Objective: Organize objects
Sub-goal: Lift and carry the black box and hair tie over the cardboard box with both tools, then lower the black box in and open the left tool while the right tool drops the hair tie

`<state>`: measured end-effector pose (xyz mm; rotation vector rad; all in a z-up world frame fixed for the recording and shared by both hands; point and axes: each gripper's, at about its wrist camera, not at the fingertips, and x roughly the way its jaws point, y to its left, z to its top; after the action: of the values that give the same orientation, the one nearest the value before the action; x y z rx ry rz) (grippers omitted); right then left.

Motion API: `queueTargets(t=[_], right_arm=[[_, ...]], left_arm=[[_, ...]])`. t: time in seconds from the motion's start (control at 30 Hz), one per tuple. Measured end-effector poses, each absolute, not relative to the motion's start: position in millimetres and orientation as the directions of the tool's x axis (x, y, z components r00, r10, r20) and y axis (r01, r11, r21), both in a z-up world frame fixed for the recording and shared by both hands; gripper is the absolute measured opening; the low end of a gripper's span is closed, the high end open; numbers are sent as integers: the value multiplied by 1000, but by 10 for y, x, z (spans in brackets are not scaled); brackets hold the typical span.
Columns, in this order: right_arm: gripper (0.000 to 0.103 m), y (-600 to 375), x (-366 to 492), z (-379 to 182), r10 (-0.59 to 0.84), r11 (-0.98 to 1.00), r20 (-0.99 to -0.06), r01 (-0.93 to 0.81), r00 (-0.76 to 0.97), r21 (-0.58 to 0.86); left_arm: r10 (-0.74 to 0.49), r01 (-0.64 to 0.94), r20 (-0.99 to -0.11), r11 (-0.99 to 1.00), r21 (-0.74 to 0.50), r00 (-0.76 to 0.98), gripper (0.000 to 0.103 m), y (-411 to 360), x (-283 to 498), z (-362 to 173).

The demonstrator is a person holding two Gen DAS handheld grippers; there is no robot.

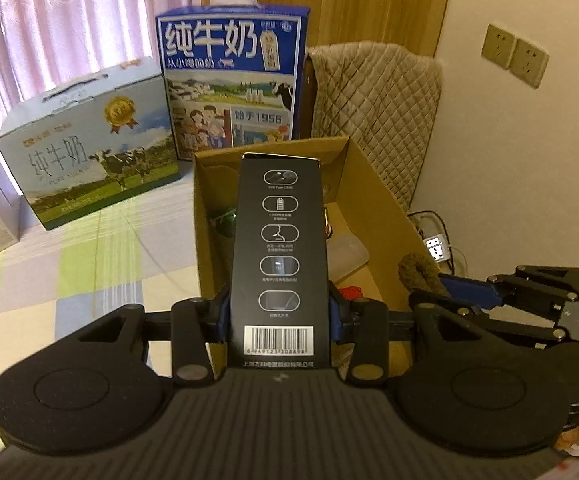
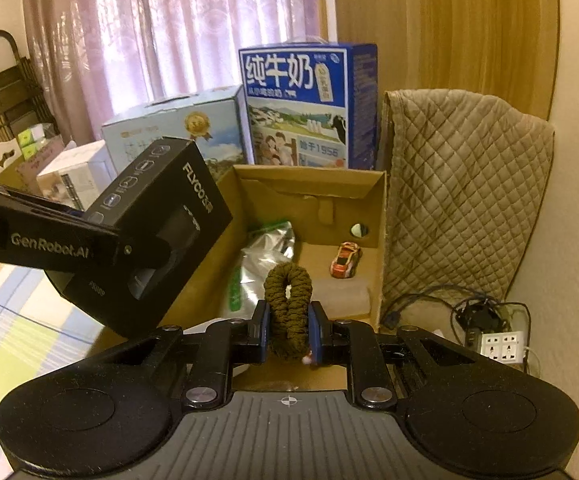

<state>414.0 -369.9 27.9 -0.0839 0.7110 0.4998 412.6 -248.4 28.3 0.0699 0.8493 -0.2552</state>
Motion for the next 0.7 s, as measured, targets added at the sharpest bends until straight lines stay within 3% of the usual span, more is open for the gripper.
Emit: queueTargets(t=[0.7], right_arm=[[16, -3632, 5083, -36, 412, 865, -690, -493, 595, 91]], left_arm=[[-115, 233, -809, 972, 28, 577, 39, -2827, 5058, -117]])
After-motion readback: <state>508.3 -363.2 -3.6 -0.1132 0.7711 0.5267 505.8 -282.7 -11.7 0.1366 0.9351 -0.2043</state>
